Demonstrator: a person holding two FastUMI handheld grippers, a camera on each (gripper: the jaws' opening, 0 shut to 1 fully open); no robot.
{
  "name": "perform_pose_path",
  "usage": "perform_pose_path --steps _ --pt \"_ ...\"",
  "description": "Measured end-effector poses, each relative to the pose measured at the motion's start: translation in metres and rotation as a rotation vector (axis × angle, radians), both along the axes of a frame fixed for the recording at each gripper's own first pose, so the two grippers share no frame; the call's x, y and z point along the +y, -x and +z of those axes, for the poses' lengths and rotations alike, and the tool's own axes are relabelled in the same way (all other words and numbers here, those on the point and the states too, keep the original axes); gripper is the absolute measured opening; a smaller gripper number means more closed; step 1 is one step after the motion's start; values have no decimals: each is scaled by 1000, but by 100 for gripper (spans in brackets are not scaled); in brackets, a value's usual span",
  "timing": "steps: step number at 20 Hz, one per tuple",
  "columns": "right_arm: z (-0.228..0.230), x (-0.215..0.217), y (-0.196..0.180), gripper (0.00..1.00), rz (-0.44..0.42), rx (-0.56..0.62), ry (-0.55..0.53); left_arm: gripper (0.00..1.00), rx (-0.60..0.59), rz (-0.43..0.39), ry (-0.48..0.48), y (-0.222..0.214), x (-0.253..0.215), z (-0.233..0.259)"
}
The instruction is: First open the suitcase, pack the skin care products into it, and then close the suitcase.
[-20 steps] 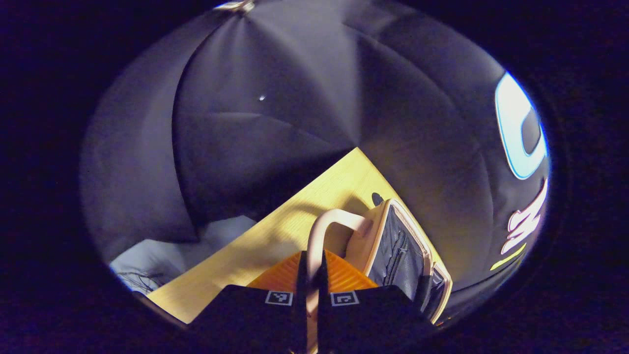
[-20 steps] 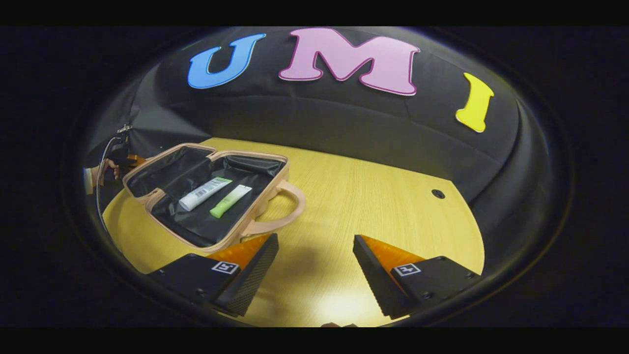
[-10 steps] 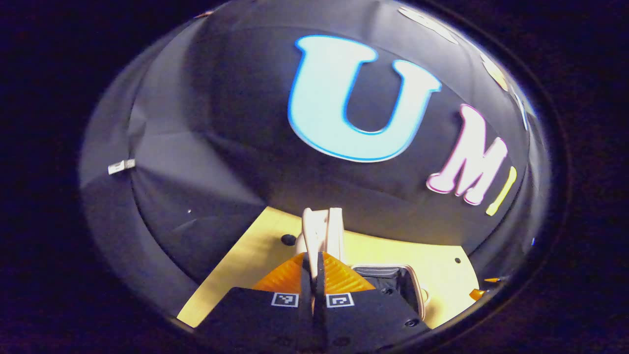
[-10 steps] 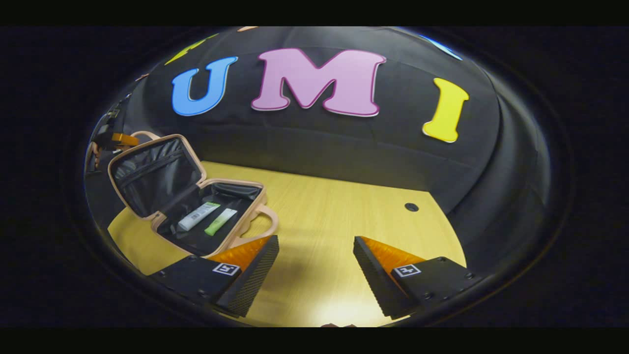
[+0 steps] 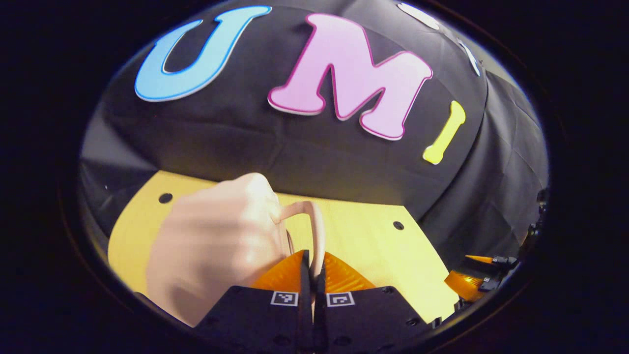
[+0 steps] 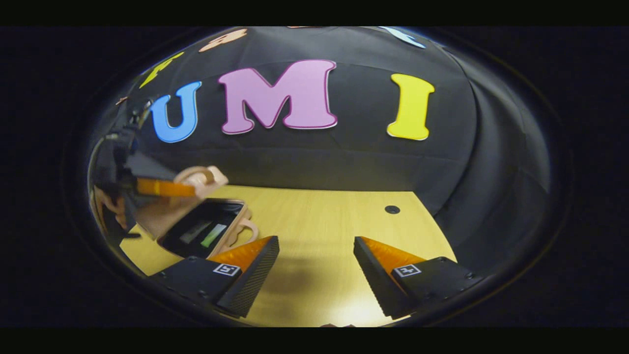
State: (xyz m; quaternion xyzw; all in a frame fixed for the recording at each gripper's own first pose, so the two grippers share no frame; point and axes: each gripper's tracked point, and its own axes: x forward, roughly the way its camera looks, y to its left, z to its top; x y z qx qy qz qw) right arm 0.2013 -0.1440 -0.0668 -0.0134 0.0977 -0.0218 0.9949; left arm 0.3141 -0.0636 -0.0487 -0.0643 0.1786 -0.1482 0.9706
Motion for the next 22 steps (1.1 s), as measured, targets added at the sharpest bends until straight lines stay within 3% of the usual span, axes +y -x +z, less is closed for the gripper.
perform_pose_path --steps 3,5,7,9,11,12,13,16,18,22 --pt "0 -16 9 96 -15 6 -16 8 42 0 -156 -13 -28 -47" --pt "2 -21 16 97 -28 -3 -26 16 78 -13 -168 -10 -35 -64" --pt "3 -22 24 97 -41 -9 -26 33 99 -40 -21 8 -54 -63" --pt "10 -20 35 97 -52 -26 -26 48 47 -29 102 20 -59 -34" --pt "22 -14 51 90 -61 -50 -25 71 -40 1 119 39 -47 -2" --pt "30 -8 59 90 -63 -68 -26 93 -93 23 111 52 -38 18" --pt "39 -1 68 96 -65 -85 -26 95 -151 48 91 69 -28 41" --pt "65 26 107 97 -64 -124 -18 96 -329 148 20 132 14 119" --pt "83 46 134 97 -56 -156 0 96 -399 161 7 178 31 158" --pt "115 85 189 96 -45 -231 20 96 -448 151 0 242 50 169"
